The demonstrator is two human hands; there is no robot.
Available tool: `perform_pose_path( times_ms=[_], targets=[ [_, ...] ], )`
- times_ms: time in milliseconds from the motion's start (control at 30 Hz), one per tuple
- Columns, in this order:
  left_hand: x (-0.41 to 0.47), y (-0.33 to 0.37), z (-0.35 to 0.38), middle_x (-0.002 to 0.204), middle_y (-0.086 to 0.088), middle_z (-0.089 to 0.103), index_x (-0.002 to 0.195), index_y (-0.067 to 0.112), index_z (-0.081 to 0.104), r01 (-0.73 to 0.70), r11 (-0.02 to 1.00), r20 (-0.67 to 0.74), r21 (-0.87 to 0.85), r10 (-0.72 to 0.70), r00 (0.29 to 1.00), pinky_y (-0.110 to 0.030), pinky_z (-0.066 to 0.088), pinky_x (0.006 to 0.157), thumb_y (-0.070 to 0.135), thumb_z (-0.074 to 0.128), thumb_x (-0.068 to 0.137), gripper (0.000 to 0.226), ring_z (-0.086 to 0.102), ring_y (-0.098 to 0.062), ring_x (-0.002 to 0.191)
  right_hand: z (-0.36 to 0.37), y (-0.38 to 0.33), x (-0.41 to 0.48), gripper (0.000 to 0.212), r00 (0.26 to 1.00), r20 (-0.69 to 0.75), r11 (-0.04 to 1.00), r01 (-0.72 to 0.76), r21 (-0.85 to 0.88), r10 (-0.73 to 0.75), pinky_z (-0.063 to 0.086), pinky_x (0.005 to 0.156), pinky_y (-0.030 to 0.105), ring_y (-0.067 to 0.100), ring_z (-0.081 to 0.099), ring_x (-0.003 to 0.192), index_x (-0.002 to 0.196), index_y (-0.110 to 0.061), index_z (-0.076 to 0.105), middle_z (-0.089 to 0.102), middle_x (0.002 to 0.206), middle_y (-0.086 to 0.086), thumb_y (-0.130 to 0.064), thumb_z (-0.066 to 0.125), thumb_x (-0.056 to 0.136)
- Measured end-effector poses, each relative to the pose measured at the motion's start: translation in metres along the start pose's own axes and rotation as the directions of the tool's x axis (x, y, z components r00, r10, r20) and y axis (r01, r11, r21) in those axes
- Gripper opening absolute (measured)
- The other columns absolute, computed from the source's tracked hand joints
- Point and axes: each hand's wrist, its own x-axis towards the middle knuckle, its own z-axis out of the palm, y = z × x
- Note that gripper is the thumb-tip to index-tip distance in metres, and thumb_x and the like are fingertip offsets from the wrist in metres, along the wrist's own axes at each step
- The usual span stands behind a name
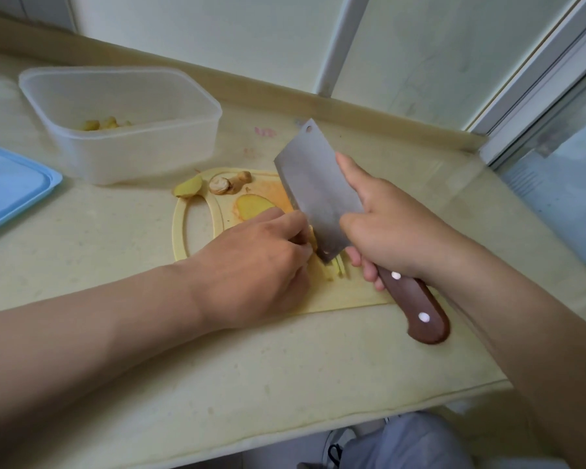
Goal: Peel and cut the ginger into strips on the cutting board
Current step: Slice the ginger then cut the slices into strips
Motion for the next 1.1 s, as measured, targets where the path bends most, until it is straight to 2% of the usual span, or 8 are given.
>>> perform_pose_path(
  times_ms=[167, 433, 533, 733, 833, 933, 1100],
  targets=[
    [-0.001, 0.001, -0.003, 0.096, -0.009, 0.061, 0.085, 0.008, 0.073, 0.002, 1.000, 0.016, 0.005, -0.002, 1.000, -0.038, 0.050, 0.078, 0.025, 0.044, 0.093, 0.035, 0.055, -0.028, 0.078, 0.002, -0.015, 0.021, 0.101, 1.000, -0.014, 0.999, 0.011, -0.050, -0.012, 0.051, 0.043, 0.028, 0.023, 0.061, 0.045, 0.161, -0.056, 0.000, 0.069, 0.063, 0.012, -0.004, 0.036, 0.084],
    [-0.002, 0.000, -0.004, 0.100, -0.008, 0.063, 0.091, 0.009, 0.074, 0.022, 1.000, 0.013, -0.006, -0.022, 1.000, -0.032, 0.046, 0.080, 0.025, 0.041, 0.093, 0.036, 0.056, -0.028, 0.081, -0.007, -0.002, 0.000, 0.098, 0.999, 0.045, 0.998, 0.004, -0.069, -0.001, 0.054, 0.044, 0.032, 0.021, 0.061, 0.043, 0.154, -0.068, 0.004, 0.067, 0.062, 0.012, -0.005, 0.040, 0.088],
    [-0.001, 0.000, -0.004, 0.100, -0.008, 0.065, 0.090, 0.008, 0.074, 0.015, 1.000, 0.020, -0.005, -0.015, 1.000, -0.030, 0.045, 0.081, 0.024, 0.042, 0.092, 0.035, 0.057, -0.028, 0.080, -0.003, -0.001, 0.001, 0.097, 1.000, 0.011, 0.997, 0.026, -0.066, -0.026, 0.053, 0.043, 0.031, 0.024, 0.063, 0.044, 0.156, -0.066, 0.005, 0.069, 0.065, 0.014, -0.006, 0.040, 0.089],
    [-0.001, 0.001, -0.007, 0.105, -0.008, 0.066, 0.102, 0.007, 0.074, 0.031, 0.999, 0.062, -0.011, -0.030, 0.998, -0.033, 0.049, 0.082, 0.022, 0.048, 0.091, 0.031, 0.059, -0.028, 0.085, -0.001, 0.001, 0.017, 0.096, 0.997, -0.065, 0.998, 0.046, 0.034, -0.044, 0.053, 0.045, 0.031, 0.022, 0.062, 0.044, 0.158, -0.062, 0.006, 0.070, 0.067, 0.014, -0.003, 0.038, 0.089],
    [-0.002, 0.001, -0.008, 0.117, -0.011, 0.063, 0.114, 0.007, 0.069, 0.047, 0.999, 0.072, 0.006, -0.047, 0.996, -0.038, 0.051, 0.086, 0.022, 0.050, 0.090, 0.034, 0.060, -0.031, 0.092, -0.007, 0.007, 0.015, 0.096, 0.996, -0.070, 0.993, 0.053, 0.109, -0.046, 0.052, 0.044, 0.032, 0.023, 0.059, 0.043, 0.159, -0.062, 0.012, 0.066, 0.058, 0.011, 0.000, 0.039, 0.090],
    [-0.001, 0.002, -0.010, 0.130, -0.014, 0.062, 0.121, 0.005, 0.068, 0.005, 0.999, 0.092, 0.041, -0.008, 0.996, -0.033, 0.045, 0.094, 0.025, 0.041, 0.092, 0.044, 0.061, -0.033, 0.098, -0.015, 0.017, 0.016, 0.092, 0.997, -0.072, 0.983, 0.052, 0.177, -0.040, 0.051, 0.043, 0.033, 0.024, 0.056, 0.042, 0.160, -0.057, 0.019, 0.064, 0.059, 0.015, 0.002, 0.039, 0.092],
    [0.001, 0.003, -0.013, 0.120, -0.011, 0.067, 0.119, 0.005, 0.068, -0.034, 0.999, 0.112, 0.040, 0.029, 0.993, -0.032, 0.044, 0.092, 0.020, 0.045, 0.093, 0.038, 0.062, -0.031, 0.097, -0.024, 0.031, 0.017, 0.089, 0.995, -0.080, 0.977, 0.070, 0.203, -0.055, 0.051, 0.045, 0.034, 0.025, 0.056, 0.043, 0.155, -0.062, 0.028, 0.064, 0.063, 0.017, 0.001, 0.040, 0.093]
  ],
)
